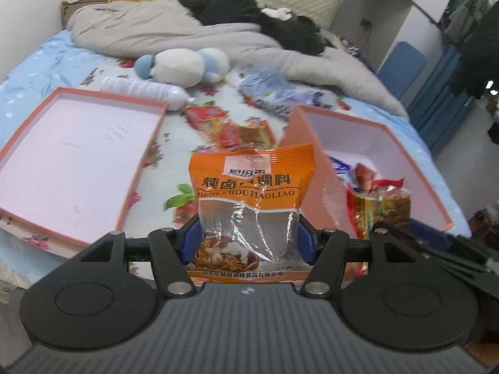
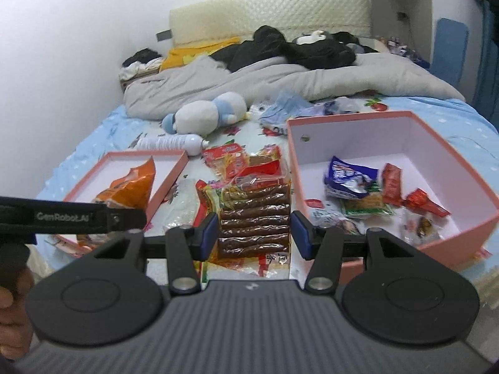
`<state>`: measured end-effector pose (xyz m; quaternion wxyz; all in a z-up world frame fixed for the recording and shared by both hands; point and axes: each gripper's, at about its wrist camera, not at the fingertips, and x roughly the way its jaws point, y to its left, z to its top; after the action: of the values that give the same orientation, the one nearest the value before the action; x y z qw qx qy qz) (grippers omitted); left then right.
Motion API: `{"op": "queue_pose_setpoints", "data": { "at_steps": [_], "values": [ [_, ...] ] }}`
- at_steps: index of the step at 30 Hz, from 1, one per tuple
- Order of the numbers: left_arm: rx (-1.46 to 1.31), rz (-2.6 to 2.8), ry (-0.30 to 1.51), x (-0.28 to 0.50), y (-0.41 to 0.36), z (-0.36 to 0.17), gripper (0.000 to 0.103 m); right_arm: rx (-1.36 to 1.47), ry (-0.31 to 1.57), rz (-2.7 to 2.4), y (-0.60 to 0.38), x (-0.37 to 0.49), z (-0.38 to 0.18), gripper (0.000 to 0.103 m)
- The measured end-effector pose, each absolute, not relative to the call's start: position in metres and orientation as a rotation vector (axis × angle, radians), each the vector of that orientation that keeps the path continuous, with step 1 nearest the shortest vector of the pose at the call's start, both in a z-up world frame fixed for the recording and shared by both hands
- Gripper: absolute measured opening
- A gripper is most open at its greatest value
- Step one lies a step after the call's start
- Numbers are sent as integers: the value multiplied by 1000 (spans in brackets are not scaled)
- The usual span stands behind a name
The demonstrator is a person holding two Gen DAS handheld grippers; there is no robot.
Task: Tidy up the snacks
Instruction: 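Carry both held packets over the deeper pink box, then open the left gripper to drop the orange packet while the right drops the brown packet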
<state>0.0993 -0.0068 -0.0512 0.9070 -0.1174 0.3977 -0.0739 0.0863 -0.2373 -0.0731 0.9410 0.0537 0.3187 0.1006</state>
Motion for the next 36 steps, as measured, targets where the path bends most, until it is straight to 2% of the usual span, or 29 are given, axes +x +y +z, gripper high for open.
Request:
{"op": "queue_pose_setpoints", "data": {
  "at_steps": [8, 17, 36],
  "values": [
    [-224, -244, 787, 98, -52, -31, 66, 130, 631, 130, -273, 64, -61, 54],
    [-212, -357, 817, 124, -109, -32, 66, 167, 640, 34, -319, 64, -63, 54],
    [-124, -452, 961, 268, -214, -78, 66, 227, 718, -79, -405, 181, -107, 54]
  ]
}}
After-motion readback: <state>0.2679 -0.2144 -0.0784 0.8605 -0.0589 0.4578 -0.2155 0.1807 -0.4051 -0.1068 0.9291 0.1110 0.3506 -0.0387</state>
